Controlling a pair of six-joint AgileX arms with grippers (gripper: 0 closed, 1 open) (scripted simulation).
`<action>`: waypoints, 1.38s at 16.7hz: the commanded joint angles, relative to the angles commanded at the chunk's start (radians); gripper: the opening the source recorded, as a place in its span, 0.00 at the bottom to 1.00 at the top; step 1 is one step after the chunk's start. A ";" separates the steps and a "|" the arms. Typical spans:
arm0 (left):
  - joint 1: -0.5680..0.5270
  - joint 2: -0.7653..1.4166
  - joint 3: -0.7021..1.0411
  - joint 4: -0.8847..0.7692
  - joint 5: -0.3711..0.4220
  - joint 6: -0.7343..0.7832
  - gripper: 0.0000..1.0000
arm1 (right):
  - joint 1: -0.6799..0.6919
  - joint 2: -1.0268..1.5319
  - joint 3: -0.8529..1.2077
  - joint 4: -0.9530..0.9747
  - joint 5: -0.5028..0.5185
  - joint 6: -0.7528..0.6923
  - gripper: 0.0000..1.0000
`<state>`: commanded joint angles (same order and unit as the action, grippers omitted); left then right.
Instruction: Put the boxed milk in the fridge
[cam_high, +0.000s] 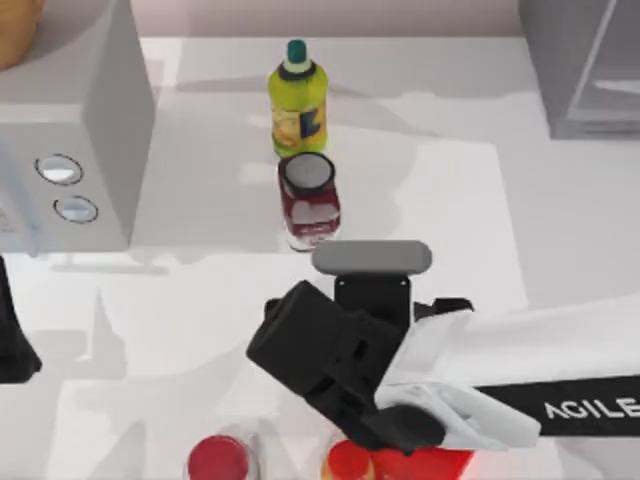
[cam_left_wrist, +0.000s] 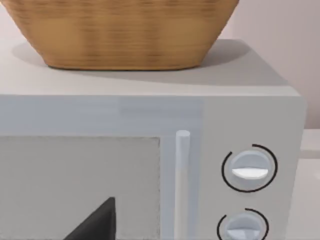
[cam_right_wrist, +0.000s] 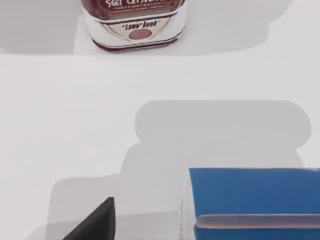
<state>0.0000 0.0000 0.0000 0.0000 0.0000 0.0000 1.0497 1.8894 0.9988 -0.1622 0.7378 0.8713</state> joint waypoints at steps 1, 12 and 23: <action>0.000 0.000 0.000 0.000 0.000 0.000 1.00 | -0.016 0.014 0.005 0.020 -0.006 -0.017 1.00; 0.000 0.000 0.000 0.000 0.000 0.000 1.00 | -0.044 0.137 -0.004 0.171 -0.023 -0.049 0.92; 0.000 0.000 0.000 0.000 0.000 0.000 1.00 | -0.044 0.137 -0.004 0.171 -0.023 -0.049 0.10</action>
<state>0.0000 0.0000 0.0000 0.0000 0.0000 0.0000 1.0056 2.0268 0.9945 0.0093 0.7150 0.8219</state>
